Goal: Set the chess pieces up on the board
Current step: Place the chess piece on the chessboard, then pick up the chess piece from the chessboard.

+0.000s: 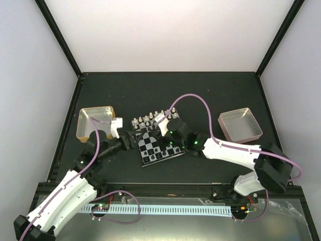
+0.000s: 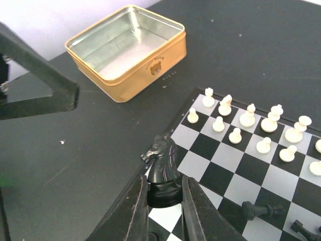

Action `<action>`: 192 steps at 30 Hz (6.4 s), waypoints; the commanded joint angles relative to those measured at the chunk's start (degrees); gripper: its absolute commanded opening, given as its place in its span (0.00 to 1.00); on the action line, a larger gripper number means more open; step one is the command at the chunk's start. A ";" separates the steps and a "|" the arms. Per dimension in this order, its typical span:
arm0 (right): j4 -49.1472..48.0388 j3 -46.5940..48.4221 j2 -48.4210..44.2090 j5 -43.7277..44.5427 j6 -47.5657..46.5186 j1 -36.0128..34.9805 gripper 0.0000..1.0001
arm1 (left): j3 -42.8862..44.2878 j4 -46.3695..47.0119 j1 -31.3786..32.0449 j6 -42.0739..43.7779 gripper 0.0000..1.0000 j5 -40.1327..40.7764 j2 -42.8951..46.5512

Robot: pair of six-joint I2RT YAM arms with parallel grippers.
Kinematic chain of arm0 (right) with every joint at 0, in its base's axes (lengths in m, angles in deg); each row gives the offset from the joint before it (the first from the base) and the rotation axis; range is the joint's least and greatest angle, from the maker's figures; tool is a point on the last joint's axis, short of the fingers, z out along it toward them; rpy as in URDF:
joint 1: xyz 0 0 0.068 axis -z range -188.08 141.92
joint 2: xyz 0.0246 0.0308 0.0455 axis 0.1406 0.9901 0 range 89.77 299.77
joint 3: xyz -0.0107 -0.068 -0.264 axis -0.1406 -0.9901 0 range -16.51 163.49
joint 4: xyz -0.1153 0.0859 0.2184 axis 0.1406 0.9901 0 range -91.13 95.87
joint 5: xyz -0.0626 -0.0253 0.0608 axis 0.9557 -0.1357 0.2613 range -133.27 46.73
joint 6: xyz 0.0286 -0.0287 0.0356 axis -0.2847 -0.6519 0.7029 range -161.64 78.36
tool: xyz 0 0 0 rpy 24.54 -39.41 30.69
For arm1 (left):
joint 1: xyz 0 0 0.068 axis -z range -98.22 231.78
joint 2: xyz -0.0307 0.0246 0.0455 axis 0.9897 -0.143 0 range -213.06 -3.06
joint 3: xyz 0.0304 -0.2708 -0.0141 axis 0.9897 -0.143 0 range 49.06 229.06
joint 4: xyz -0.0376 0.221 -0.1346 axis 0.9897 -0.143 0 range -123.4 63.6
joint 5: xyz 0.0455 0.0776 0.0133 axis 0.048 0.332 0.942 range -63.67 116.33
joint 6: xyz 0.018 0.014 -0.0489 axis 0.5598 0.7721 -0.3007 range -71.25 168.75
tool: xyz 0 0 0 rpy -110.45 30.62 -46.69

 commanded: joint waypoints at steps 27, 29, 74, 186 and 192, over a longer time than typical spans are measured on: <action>-13.09 -7.25 -7.52 -9.12 -4.36 -0.38 0.14 | 4.95 11.13 -0.68 -2.65 0.25 -10.12 -12.55; -12.95 -7.30 -7.41 -9.51 -4.78 -0.34 0.14 | 4.97 11.18 -0.66 -2.54 0.22 -10.36 -12.82; 5.70 -19.51 -12.61 0.69 39.98 32.64 0.62 | 30.55 0.45 32.17 22.80 0.02 18.86 -52.26; 21.56 4.76 8.31 5.93 31.66 16.03 0.45 | 25.22 -6.91 10.07 26.64 0.56 7.32 -52.05; 21.14 1.16 4.97 5.44 30.99 18.09 0.45 | 29.90 -9.21 10.26 26.00 0.52 7.66 -60.36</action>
